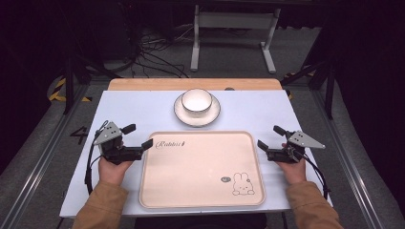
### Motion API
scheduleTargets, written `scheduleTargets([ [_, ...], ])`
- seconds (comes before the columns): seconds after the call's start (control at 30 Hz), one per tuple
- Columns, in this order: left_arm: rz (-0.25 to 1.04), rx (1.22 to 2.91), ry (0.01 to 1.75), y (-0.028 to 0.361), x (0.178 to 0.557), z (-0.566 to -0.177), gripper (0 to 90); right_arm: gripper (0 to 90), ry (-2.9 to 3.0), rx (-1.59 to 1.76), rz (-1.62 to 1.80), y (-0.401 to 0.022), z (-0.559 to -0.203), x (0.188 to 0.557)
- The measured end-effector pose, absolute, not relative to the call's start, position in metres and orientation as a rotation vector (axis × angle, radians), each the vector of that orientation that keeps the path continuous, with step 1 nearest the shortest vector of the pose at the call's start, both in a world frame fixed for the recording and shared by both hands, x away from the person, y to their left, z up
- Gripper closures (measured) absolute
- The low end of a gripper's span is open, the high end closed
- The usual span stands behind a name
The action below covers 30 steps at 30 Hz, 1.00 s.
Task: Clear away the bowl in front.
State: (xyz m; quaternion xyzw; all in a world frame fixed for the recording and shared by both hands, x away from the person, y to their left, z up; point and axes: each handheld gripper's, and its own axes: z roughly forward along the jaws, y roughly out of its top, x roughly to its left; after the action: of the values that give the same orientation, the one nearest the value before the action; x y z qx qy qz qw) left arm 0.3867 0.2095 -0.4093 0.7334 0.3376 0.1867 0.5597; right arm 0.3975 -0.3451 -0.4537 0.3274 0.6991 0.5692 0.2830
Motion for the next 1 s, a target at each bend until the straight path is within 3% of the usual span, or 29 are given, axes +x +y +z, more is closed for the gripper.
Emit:
scheduleTargets([
  [1.0, 0.39, 1.724, 0.711, 0.195, 0.418, -0.369, 6.7, 5.1, 1.849, 0.907, 1.512, -0.348, -0.453, 0.398],
])
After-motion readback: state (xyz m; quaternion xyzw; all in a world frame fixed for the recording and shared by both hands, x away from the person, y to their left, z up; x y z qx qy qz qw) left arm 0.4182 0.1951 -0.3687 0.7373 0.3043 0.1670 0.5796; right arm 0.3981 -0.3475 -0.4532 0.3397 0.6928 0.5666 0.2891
